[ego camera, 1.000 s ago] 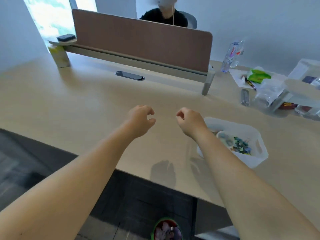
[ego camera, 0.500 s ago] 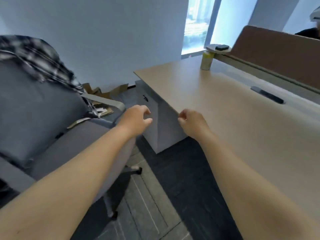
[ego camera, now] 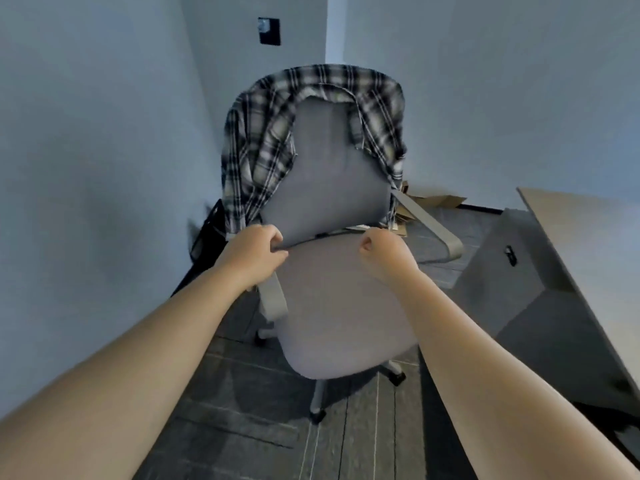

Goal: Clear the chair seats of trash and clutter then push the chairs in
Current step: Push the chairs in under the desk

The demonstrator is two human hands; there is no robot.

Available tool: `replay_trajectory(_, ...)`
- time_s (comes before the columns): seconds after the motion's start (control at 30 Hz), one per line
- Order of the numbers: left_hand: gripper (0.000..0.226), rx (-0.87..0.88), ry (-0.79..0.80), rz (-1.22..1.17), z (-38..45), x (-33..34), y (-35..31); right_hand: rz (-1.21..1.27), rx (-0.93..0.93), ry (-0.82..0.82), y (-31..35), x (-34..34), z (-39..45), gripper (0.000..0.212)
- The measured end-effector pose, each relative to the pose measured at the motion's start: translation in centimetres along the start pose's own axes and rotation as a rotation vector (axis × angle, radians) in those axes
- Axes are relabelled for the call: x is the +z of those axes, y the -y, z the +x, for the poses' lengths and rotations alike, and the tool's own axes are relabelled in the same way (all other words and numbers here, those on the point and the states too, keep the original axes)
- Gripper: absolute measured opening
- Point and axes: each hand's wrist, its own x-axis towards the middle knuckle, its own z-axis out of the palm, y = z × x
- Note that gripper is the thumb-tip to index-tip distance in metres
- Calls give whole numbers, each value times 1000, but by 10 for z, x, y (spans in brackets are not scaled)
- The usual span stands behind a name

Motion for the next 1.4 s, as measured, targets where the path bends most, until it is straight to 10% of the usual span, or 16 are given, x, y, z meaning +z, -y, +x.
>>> replay_trajectory(0.63,35,48,-85,-68,234,-169,205,209,113,-322,241,35,254,27)
replay_trajectory(0.87,36,152,-14,-116,338,-170,201,270,281,-431,246,19,338,18)
replay_trajectory(1.17,37,334,33,-65,475,-175,159,307,598,-466,227,-25,453,83)
replay_trajectory(1.4,36,486,136,-72,536,-157,127,333,653,-445,217,-28,485,44)
